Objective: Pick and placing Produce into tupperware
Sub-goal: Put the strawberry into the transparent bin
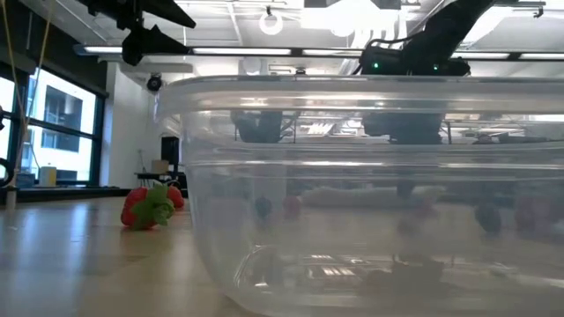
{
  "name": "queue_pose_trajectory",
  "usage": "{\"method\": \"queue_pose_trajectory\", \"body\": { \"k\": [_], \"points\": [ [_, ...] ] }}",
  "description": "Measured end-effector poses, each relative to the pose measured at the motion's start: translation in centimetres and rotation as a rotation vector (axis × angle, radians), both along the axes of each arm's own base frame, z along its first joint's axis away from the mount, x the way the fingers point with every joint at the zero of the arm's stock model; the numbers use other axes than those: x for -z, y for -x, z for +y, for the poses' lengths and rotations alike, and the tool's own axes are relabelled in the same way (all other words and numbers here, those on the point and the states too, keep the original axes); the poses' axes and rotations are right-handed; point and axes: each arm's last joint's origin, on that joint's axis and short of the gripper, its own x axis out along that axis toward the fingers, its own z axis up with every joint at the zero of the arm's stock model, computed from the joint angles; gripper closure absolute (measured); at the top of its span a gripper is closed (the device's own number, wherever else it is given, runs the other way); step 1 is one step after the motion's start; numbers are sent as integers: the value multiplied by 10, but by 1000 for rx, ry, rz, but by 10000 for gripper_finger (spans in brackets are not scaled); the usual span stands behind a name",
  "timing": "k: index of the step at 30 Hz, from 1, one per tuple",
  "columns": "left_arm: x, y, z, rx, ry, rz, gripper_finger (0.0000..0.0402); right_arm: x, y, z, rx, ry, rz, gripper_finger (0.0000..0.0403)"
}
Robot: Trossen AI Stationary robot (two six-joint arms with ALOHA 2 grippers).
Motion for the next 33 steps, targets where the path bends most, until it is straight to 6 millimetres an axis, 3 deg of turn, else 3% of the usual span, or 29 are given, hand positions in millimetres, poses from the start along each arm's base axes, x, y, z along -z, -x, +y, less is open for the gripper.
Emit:
{"method": "queue_pose_trajectory", "body": {
  "k": [4,7,18,22,26,33],
  "points": [
    [0,0,0,0,1,-1,153,-7,-2,4,18,-57,-42,402],
    [0,0,0,-1,1,1,153,-24,-10,13,7,-88,-113,402],
    [3,1,0,-3,17,31,153,-134,-54,85,-216,-122,-471,403],
    [4,1,0,-3,20,39,153,-158,-64,115,-253,-140,-517,403],
    [5,2,-1,-4,25,54,153,-165,-75,152,-285,-167,-509,403],
    [8,3,-1,0,29,89,153,-121,-99,215,-272,-227,-301,403]
  ]
}}
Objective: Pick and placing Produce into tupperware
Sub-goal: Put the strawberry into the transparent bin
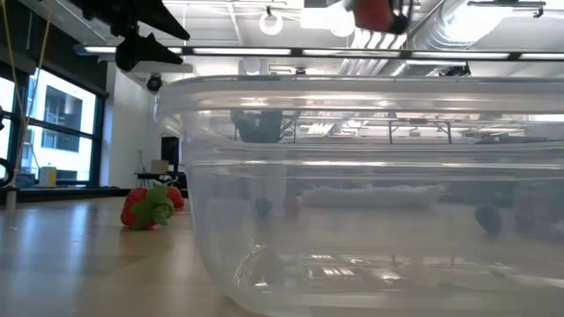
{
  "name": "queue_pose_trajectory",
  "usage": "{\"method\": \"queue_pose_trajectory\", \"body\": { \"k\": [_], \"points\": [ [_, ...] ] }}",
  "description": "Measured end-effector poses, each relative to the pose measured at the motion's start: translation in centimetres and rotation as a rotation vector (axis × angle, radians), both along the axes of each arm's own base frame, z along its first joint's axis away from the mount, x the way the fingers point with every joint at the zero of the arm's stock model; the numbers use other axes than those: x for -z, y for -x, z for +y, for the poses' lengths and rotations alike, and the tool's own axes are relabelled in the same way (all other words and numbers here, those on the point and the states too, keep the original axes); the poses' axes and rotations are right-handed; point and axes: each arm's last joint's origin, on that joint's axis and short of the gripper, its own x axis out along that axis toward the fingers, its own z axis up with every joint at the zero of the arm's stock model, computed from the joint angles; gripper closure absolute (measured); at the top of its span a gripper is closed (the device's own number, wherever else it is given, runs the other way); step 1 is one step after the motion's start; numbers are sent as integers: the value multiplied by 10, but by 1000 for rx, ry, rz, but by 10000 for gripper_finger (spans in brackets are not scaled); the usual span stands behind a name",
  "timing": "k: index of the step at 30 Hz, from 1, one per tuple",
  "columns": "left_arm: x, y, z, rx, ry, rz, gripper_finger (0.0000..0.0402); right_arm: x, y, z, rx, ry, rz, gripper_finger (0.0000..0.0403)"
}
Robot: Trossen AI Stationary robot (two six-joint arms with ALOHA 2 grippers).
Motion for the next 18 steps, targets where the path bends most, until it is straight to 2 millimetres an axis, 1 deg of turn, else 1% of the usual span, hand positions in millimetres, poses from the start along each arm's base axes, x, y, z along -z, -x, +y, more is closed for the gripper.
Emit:
{"method": "queue_pose_trajectory", "body": {
  "k": [4,7,9,14,18],
  "points": [
    [3,1,0,1,7,28,153,29,-6,26,5,-12,137,403],
    [3,2,0,1,10,37,153,42,-11,41,-4,-16,172,403],
    [4,2,0,1,11,40,153,47,-13,47,-17,-16,184,403],
    [4,2,0,1,10,40,153,52,-13,49,-19,-35,215,398],
    [4,2,0,1,11,40,153,54,-12,45,-18,-20,241,376]
  ]
}}
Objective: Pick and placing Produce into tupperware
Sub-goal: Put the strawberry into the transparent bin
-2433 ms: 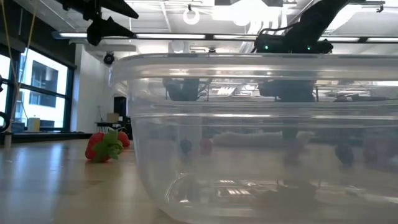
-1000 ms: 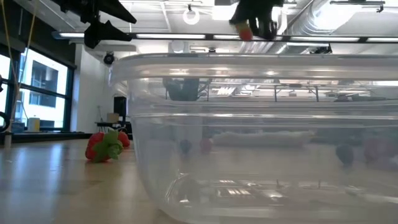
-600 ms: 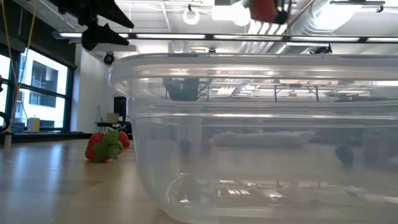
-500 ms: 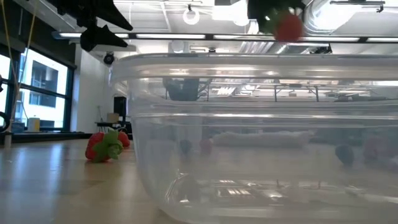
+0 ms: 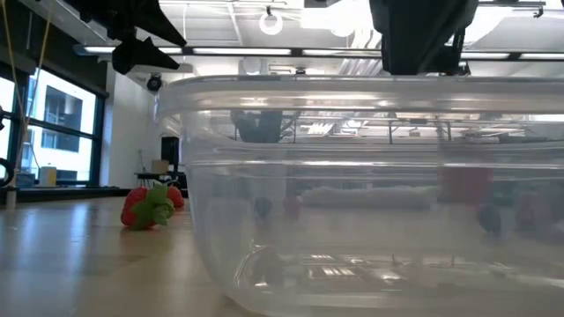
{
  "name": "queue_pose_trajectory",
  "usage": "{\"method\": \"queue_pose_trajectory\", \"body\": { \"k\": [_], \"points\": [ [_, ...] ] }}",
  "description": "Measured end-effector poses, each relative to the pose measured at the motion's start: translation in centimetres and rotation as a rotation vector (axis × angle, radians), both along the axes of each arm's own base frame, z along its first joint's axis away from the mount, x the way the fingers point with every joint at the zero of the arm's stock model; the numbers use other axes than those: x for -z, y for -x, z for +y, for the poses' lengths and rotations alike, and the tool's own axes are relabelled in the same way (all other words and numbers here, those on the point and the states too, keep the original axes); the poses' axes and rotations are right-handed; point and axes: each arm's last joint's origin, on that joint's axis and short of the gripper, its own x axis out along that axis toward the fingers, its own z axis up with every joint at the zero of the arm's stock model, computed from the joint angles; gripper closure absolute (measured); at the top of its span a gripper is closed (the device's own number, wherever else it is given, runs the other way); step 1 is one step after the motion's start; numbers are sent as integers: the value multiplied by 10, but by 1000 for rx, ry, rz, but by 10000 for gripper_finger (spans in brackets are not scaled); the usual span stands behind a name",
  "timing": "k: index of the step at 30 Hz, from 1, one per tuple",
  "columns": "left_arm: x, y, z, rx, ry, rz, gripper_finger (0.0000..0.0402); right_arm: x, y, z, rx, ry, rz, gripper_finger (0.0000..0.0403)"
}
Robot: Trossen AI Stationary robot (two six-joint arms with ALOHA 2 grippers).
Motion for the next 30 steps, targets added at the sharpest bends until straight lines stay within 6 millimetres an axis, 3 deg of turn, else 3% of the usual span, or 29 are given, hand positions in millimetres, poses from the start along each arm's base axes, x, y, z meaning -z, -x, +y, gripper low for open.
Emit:
{"method": "queue_pose_trajectory", "body": {
  "k": [7,11,21,30],
  "points": [
    [0,0,0,2,-4,2,153,1,-1,-7,0,37,10,334],
    [0,0,0,4,-6,3,153,-6,6,-14,106,118,28,329],
    [0,0,0,4,-6,3,153,-45,70,-30,496,329,260,329],
    [0,0,0,0,-1,0,153,-78,116,-39,563,487,266,329]
  ]
}}
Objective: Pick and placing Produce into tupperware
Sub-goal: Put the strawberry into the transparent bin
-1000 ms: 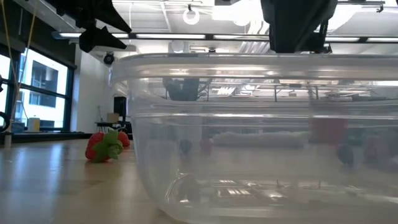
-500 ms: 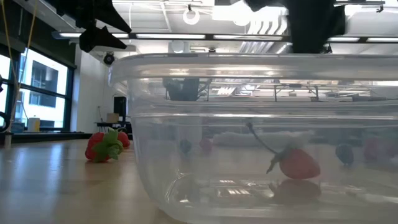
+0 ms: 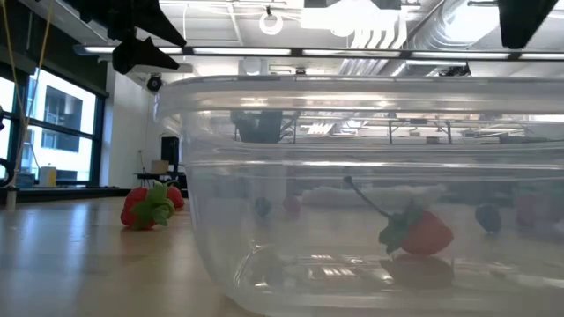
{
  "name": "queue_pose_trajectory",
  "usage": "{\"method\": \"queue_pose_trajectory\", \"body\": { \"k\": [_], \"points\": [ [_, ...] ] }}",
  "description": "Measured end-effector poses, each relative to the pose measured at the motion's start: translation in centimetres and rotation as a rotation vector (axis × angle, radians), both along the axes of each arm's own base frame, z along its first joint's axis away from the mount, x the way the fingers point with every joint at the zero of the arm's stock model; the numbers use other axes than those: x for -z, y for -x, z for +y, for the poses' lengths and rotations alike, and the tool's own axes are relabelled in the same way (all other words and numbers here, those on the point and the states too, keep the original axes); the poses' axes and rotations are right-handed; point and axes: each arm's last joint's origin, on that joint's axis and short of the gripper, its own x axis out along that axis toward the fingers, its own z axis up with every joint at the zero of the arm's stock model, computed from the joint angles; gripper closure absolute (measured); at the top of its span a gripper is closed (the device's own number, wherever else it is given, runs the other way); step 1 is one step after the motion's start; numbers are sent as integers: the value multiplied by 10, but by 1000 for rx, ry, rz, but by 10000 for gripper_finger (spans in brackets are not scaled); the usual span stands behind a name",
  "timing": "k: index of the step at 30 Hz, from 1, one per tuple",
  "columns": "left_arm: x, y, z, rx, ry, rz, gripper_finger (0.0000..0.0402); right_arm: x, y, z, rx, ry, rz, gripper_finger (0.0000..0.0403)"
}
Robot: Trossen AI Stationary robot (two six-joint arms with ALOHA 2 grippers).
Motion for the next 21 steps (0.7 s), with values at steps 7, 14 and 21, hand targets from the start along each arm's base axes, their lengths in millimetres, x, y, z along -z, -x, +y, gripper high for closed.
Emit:
{"method": "queue_pose_trajectory", "body": {
  "k": [7,14,21],
  "points": [
    [15,3,1,-57,33,162,153,0,58,-31,130,-14,-208,329],
    [47,-5,3,-35,112,490,153,13,83,-53,172,-125,-429,329],
    [83,-34,12,28,163,717,153,16,83,-65,132,-112,-455,329]
  ]
}}
